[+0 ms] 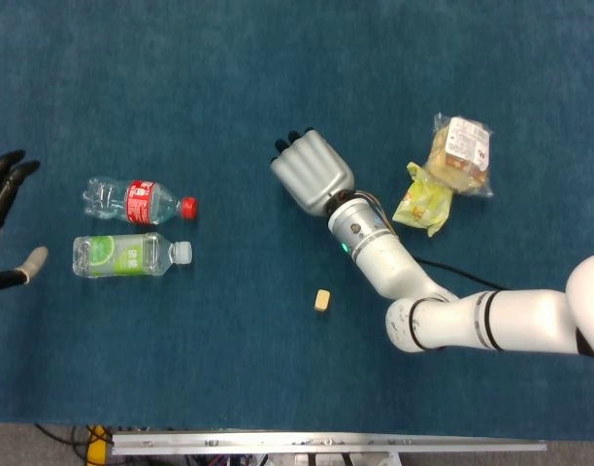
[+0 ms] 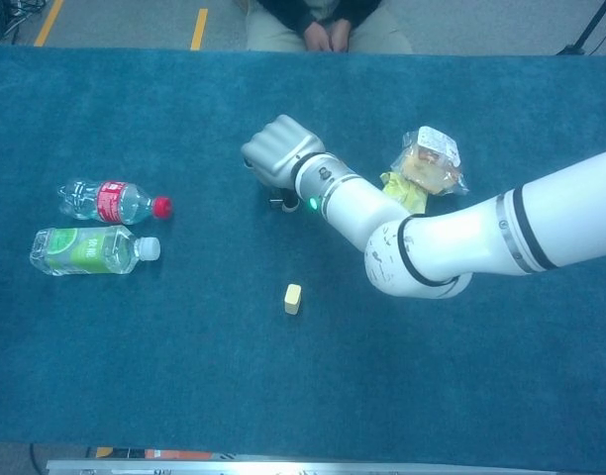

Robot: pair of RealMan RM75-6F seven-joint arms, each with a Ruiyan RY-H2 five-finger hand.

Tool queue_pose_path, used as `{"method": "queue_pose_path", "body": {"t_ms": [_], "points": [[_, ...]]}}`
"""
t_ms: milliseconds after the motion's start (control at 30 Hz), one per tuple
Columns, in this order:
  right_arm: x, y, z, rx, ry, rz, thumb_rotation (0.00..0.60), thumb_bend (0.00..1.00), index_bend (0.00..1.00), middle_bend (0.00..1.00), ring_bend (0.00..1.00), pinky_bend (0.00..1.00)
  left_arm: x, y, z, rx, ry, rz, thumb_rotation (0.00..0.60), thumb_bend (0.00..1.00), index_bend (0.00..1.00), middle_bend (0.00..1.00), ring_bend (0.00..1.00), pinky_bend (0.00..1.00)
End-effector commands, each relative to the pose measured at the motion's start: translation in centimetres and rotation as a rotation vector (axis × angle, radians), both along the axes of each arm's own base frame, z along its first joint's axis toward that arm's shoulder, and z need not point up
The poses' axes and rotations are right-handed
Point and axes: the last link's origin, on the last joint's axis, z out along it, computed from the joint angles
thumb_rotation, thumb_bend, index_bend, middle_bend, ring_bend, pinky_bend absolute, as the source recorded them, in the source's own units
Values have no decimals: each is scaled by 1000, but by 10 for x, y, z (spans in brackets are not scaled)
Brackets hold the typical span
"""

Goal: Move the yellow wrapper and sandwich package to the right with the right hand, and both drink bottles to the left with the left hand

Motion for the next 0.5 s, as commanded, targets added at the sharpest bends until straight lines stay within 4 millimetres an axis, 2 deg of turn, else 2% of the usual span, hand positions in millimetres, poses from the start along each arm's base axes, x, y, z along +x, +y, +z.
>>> {"method": "queue_pose_path", "body": {"t_ms": [33, 267, 500], "points": [[0, 0, -2, -2, 14, 4, 600, 146, 491, 311, 280, 433, 0, 0, 0, 0, -1, 1, 600, 230, 123, 99, 27, 183], [2, 0, -3, 0, 27, 7, 600, 146, 496, 312, 280, 432, -1, 0, 0, 1, -2, 1, 600, 229, 123, 99, 27, 183], [3, 3, -6, 7, 36, 18, 600, 156, 553, 322, 280, 433, -1, 0, 1, 1, -4, 1, 600, 229, 123, 98, 26, 183]]}}
